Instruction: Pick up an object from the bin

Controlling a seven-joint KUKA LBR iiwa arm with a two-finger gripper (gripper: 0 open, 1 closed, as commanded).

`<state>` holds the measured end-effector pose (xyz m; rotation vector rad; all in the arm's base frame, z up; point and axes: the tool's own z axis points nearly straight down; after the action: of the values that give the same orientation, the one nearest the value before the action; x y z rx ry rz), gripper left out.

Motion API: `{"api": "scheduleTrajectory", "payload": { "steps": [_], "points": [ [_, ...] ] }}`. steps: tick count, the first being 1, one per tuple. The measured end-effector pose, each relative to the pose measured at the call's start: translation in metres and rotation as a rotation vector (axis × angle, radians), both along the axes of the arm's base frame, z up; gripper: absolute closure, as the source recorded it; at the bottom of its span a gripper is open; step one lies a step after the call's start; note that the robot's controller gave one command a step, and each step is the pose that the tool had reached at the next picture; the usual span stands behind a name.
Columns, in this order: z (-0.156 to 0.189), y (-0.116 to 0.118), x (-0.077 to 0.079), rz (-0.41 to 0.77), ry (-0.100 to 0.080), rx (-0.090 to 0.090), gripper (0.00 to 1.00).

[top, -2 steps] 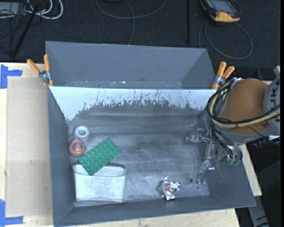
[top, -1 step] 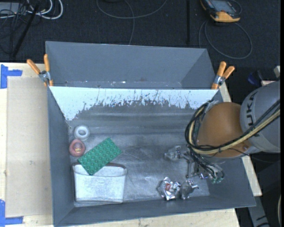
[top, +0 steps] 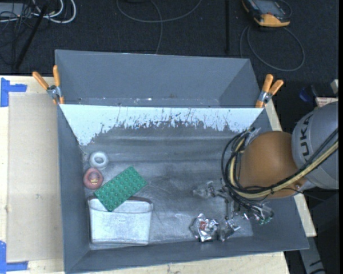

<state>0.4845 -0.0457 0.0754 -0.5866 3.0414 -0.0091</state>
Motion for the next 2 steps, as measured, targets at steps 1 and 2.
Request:
{"api": "scheduleTrajectory", "payload": {
  "steps": [1, 2],
  "points": [
    [0.0000, 0.0145, 0.0007, 0.063, 0.002, -0.008, 0.00],
    [-0.0015, 0.0171, -0.0059, 0.066, 0.029, -0.004, 1.00]
  ]
}}
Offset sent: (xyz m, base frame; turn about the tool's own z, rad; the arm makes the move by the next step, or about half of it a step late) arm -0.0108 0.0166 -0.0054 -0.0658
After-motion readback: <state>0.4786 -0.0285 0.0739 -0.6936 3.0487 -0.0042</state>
